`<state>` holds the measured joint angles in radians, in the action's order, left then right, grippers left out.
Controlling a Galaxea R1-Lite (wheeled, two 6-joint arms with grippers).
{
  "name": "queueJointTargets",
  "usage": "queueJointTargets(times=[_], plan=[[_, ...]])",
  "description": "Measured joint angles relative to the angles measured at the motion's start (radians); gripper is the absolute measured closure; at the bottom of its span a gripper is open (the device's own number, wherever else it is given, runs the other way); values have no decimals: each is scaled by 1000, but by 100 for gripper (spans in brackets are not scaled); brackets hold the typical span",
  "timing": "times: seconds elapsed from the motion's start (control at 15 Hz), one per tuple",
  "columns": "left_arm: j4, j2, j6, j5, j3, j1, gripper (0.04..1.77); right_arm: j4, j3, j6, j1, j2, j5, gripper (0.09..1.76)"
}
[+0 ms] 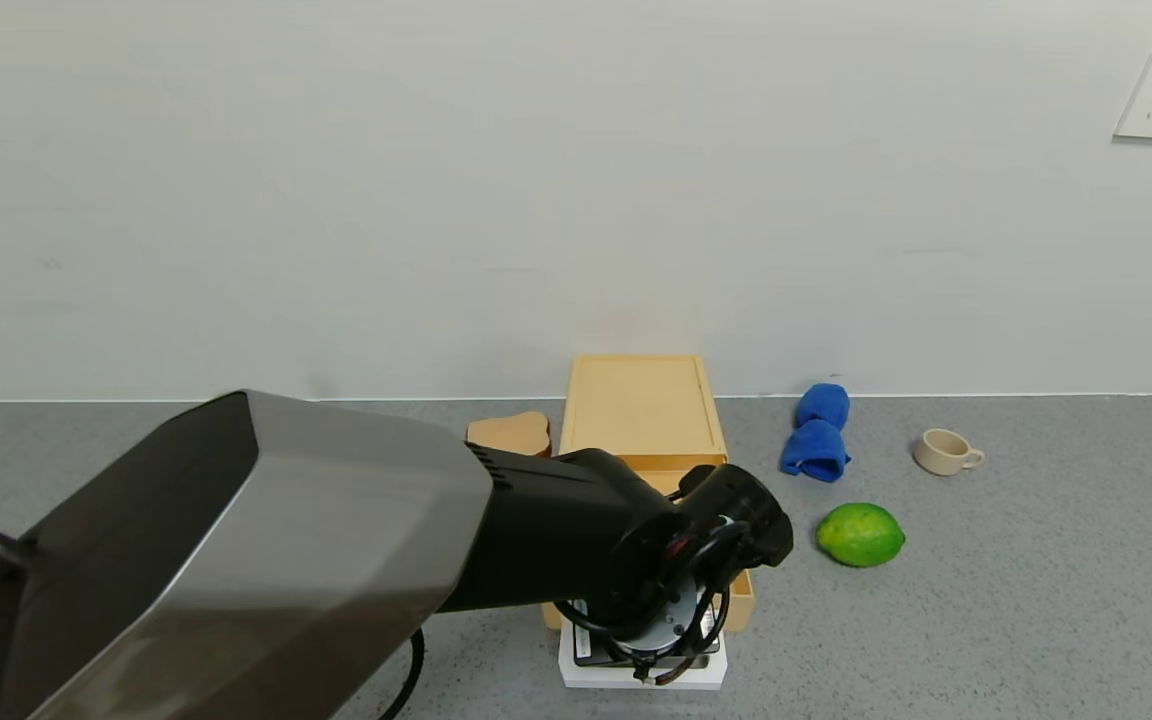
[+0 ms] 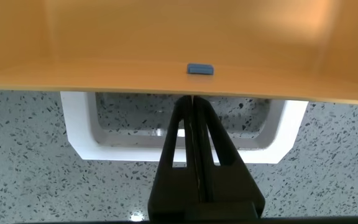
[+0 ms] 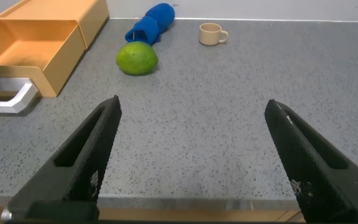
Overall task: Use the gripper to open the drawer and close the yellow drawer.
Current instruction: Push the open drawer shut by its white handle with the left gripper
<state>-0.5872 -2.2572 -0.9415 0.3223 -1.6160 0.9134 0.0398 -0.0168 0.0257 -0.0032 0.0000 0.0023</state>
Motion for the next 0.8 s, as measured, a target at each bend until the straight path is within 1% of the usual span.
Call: queueJointTargets(times=[0.27,0.47,0.8], plan=[[0,-9,7,3,-20,-11,170,0,0,0,0,0,0,15],[-1,-17,18,26,-37,-18,170,0,0,0,0,0,0,15],[0,-27,48,30,-61,-35,170,0,0,0,0,0,0,15]])
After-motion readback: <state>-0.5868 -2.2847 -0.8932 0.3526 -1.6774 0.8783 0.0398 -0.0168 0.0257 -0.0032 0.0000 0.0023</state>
